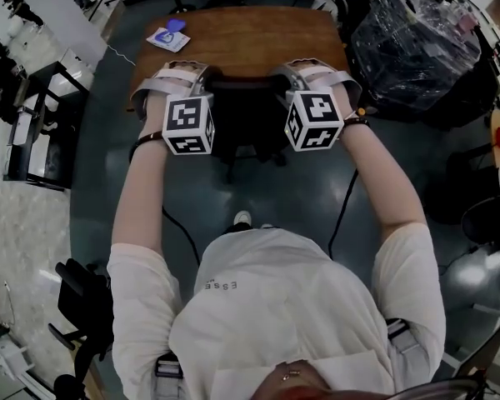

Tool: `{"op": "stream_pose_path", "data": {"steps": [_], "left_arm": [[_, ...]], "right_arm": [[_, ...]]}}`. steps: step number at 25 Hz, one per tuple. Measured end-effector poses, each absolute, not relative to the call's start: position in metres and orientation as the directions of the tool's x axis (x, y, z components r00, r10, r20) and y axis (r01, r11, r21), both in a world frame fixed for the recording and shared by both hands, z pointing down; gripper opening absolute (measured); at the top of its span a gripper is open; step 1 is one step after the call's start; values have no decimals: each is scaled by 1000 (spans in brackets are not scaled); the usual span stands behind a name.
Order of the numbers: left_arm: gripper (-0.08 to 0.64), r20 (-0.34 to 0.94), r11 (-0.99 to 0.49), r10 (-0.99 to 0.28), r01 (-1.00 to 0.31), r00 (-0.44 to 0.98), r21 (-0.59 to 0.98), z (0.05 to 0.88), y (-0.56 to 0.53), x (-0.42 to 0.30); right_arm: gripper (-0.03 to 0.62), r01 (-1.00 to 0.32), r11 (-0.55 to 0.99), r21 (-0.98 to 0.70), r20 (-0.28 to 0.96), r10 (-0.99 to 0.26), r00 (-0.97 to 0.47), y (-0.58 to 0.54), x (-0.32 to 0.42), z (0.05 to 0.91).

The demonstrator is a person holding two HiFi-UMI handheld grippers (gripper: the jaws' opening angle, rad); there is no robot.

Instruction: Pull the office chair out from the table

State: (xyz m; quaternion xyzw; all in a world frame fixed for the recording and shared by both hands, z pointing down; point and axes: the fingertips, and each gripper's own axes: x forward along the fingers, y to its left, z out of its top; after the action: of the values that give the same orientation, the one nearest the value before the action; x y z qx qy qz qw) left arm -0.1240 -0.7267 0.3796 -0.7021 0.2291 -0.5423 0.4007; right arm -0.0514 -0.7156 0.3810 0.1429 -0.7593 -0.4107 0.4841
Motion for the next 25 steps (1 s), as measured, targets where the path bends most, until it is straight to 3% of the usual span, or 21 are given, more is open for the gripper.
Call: {"op": "stream_pose_path", "data": {"steps": [10, 25], "left_arm": [[38, 541, -530, -804, 113, 246, -840, 374, -699, -126], [31, 508, -494, -812, 125, 288, -861, 368, -598, -113]], "right_arm": [[18, 201, 555, 807, 572, -650, -501, -692, -51, 374], [20, 165, 567, 807, 568, -666, -484, -589, -39, 371]]}}
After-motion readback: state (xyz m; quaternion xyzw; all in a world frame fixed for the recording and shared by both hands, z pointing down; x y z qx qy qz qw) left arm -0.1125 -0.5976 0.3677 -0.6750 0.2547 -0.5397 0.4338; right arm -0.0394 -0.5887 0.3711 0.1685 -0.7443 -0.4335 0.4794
